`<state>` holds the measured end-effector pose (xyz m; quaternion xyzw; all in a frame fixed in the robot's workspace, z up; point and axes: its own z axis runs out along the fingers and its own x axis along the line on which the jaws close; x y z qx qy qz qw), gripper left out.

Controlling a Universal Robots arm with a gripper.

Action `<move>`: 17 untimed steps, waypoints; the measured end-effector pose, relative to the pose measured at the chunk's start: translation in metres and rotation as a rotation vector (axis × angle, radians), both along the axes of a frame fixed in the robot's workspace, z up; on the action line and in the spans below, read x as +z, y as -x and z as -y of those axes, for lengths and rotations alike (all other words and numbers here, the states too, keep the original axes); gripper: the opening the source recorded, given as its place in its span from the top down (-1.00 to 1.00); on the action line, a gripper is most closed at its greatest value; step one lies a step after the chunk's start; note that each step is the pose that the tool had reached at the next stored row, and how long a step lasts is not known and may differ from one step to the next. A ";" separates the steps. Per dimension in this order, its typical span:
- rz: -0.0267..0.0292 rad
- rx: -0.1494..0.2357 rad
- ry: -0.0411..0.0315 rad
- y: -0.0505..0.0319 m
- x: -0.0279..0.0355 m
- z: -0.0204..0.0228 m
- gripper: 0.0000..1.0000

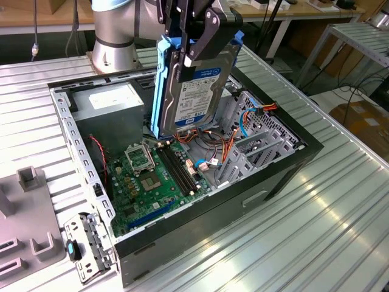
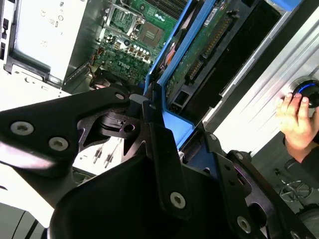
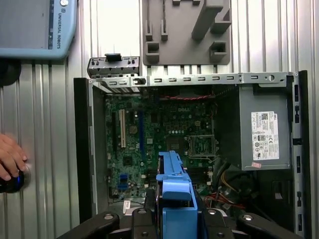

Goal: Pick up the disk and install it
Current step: 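Insert the disk into the insertion slot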

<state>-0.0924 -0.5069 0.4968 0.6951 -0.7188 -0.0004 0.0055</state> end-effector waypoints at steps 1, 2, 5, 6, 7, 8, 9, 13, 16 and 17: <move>0.0000 0.000 0.0000 -0.0001 0.0000 0.0000 0.26; 0.0000 0.000 0.0000 -0.0001 0.0000 0.0001 0.26; 0.0000 0.000 0.0001 -0.0001 0.0000 0.0010 0.26; 0.0000 0.000 0.0002 0.0000 0.0000 0.0012 0.26; 0.0000 0.000 0.0002 -0.0001 0.0000 0.0016 0.26; 0.0000 0.000 0.0003 -0.0001 0.0000 0.0019 0.26; 0.0000 0.000 0.0002 -0.0001 0.0000 0.0023 0.26; -0.0001 0.000 0.0005 -0.0001 -0.0002 0.0033 0.26; 0.0000 0.004 0.0008 -0.0001 -0.0003 0.0035 0.26; 0.0000 0.005 0.0007 -0.0001 -0.0003 0.0035 0.26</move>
